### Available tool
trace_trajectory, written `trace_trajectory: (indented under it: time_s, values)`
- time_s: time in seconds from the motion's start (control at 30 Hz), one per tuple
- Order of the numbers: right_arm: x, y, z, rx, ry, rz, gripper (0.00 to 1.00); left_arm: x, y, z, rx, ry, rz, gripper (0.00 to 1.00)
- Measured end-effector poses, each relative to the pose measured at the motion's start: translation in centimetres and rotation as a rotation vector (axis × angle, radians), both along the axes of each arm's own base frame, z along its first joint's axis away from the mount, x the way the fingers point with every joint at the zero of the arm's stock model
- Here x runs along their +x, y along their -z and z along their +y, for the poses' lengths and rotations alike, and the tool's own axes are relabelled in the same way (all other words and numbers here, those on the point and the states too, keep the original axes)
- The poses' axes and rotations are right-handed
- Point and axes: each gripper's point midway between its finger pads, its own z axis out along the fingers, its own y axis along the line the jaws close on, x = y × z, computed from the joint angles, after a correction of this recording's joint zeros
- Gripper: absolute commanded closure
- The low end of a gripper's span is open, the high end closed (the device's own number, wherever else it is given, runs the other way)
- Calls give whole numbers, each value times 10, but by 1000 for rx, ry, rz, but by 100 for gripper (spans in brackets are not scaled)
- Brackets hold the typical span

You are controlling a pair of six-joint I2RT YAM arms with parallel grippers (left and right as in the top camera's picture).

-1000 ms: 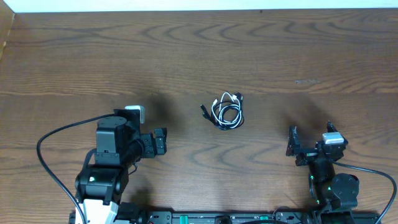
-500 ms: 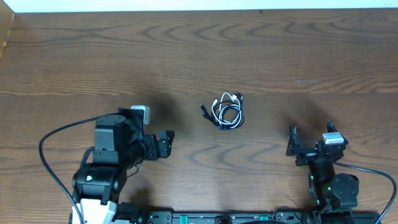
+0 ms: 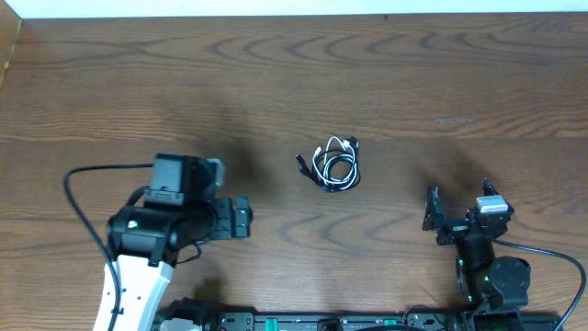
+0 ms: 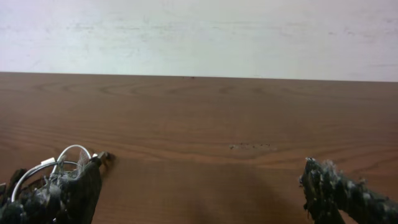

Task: Untangle cables
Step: 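Raise the left gripper and move it toward the cable bundle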

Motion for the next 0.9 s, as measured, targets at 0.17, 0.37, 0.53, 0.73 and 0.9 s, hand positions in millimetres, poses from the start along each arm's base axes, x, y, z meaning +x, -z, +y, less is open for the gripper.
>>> trace_trajectory:
  time_s: [0.17,0.37,0.53,0.73,0.9]
  values:
    - [0,0,0,0,0,0,1,-4,-5,-41,-12,192,-56,2]
    - [0,0,0,0,0,0,1,-7,-10,-68,-34,307,-109,2]
    - [0,0,0,0,0,0,1,-2,-9,-71,-35,310,-113,2]
    - [0,0,0,0,0,0,1,13,-17,-78,-54,307,-182,2]
    - [0,0,0,0,0,0,1,24,-14,-69,10,274,-209,2]
